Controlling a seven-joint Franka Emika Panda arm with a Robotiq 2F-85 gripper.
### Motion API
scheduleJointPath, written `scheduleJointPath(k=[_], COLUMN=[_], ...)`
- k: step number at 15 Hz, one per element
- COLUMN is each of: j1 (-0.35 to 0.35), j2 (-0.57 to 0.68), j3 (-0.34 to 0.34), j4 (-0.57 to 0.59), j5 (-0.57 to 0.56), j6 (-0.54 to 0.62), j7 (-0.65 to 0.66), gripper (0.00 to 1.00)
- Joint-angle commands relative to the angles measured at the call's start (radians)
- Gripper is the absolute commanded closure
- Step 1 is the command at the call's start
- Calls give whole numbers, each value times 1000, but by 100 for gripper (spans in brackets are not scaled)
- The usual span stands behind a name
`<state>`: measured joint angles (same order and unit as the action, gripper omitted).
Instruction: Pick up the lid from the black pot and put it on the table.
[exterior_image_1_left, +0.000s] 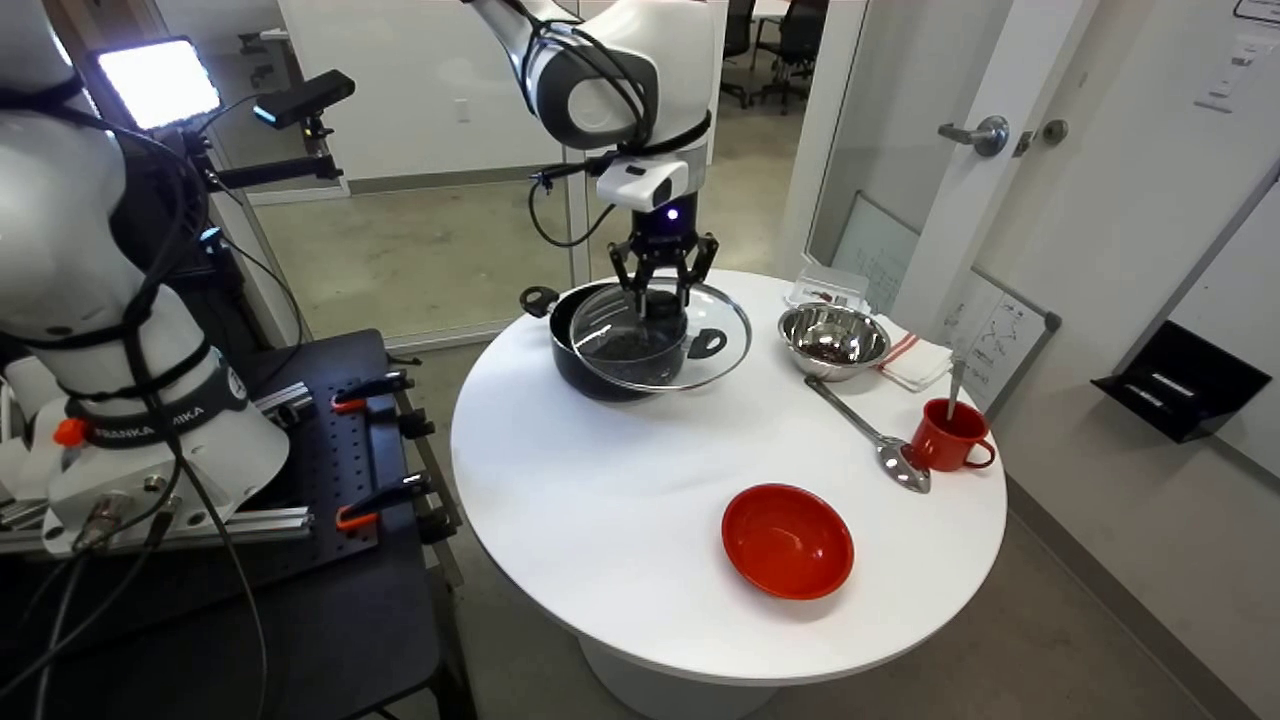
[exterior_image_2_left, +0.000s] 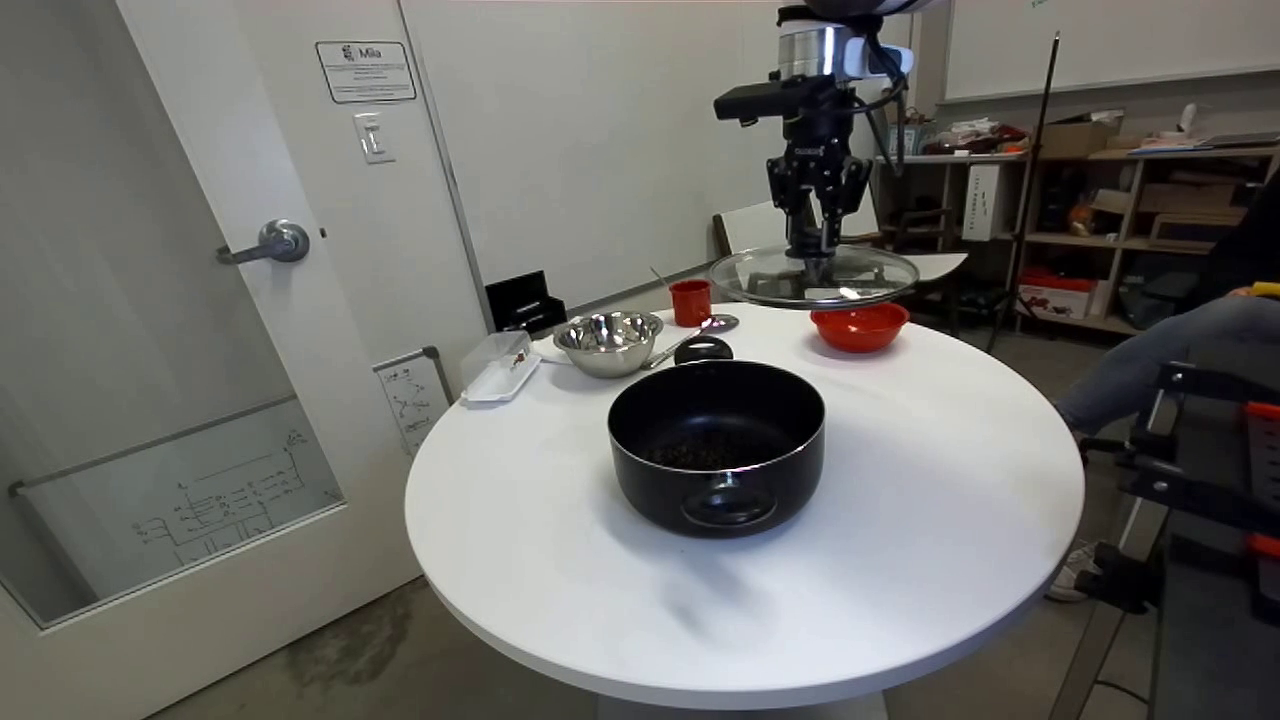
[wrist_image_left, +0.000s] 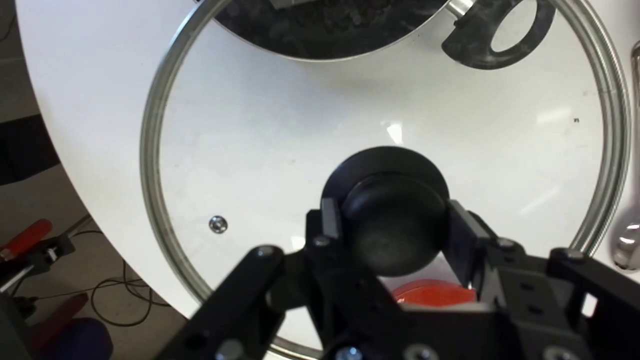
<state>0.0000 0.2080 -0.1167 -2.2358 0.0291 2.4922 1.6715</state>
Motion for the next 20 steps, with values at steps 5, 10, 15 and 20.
scheduleJointPath(k=[5, 10, 15, 20], j1=[-42, -92, -92, -50], j2=[-8, 6, 2, 50], j3=[-42, -97, -98, -73], j4=[-22, -23, -38, -33], j5=[31, 57, 48, 32], j6=[17, 23, 26, 25], j7=[41, 98, 122, 174], gripper=[74, 74, 74, 74])
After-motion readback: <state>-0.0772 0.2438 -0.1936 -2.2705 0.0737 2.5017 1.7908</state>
